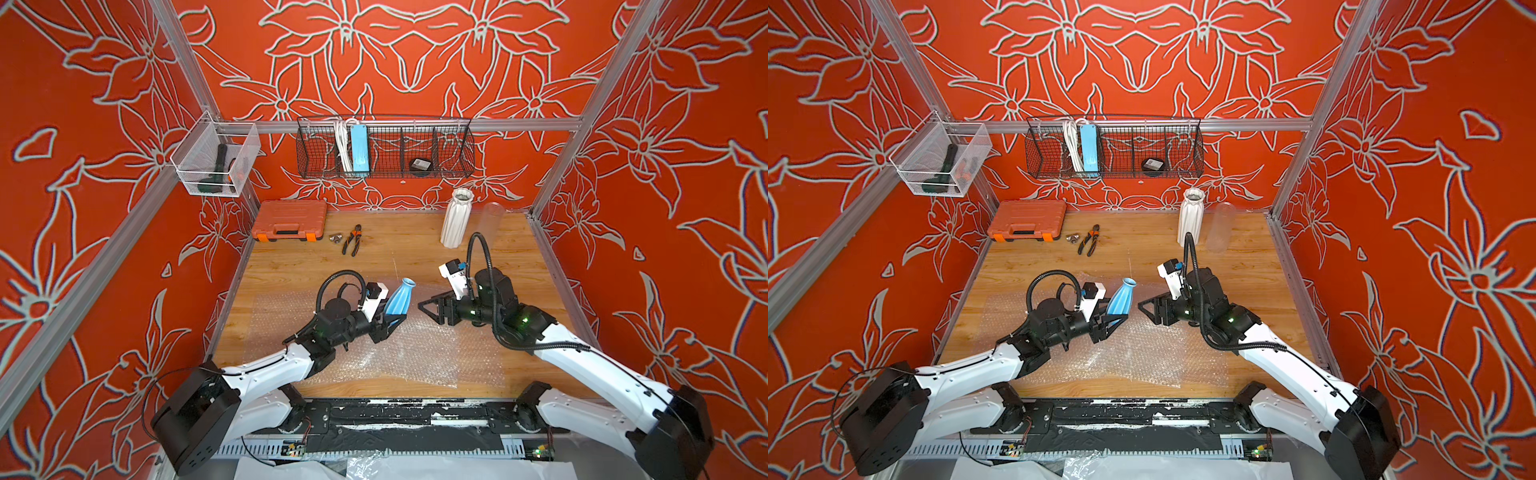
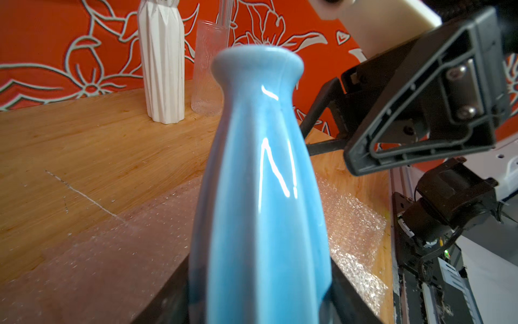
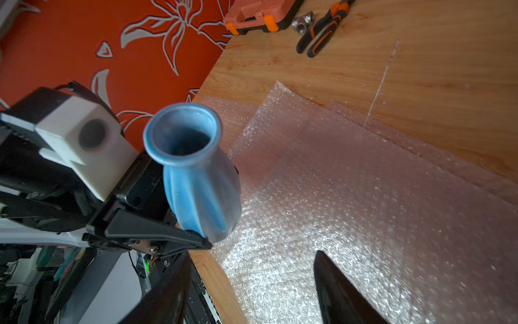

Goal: Unwrap the vase from the bubble wrap
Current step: Place the vase at the center of the board.

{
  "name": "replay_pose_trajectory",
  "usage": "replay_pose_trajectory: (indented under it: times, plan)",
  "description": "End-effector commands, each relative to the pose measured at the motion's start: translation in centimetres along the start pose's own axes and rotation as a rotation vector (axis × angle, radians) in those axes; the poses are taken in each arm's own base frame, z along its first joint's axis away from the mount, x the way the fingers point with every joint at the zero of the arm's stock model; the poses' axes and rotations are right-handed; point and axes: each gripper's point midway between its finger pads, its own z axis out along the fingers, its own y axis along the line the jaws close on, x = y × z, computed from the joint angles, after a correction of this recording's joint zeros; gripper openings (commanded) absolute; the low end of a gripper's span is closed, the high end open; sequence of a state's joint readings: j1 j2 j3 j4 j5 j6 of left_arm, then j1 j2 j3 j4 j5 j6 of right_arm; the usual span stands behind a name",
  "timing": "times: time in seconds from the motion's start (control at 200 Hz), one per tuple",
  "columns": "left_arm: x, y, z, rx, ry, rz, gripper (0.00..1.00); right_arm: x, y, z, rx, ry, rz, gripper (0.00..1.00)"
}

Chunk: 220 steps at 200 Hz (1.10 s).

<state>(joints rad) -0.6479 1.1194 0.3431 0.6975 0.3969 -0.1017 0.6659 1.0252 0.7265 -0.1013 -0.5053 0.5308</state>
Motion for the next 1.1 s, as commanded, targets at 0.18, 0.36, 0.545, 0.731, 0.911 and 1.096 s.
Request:
replay_pose_trajectory:
  times: [0.18,0.36,0.545,0.731,0.911,1.096]
  plan:
    - [-3.7,-2.1,0.3,0.117,-0.119,0.024,0.52,-4.3,3.2,-0.2,-0.15,-0.169,-0.082,0.7]
    - [-3.7,-2.2,0.5,0.127,-0.117,0.019,0.52,-5.2,3.6,1.0,-0.169,-0.172,-0.102,0.69]
    - [-4.0,-2.2,0.5,0.128,-0.121,0.007,0.53,-5.3,3.8,2.0,-0.189,-0.183,-0.112,0.65]
    - [-4.2,-2.1,0.8,0.127,-0.12,-0.004,0.53,-5.5,4.5,2.7,-0.216,-0.174,-0.125,0.55]
    - [-4.1,-2.0,0.9,0.125,-0.116,-0.01,0.53,-5.6,4.9,3.2,-0.237,-0.176,-0.123,0.43]
    - [-4.1,-1.8,1.0,0.114,-0.115,-0.013,0.53,-5.5,4.9,3.6,-0.234,-0.173,-0.111,0.32]
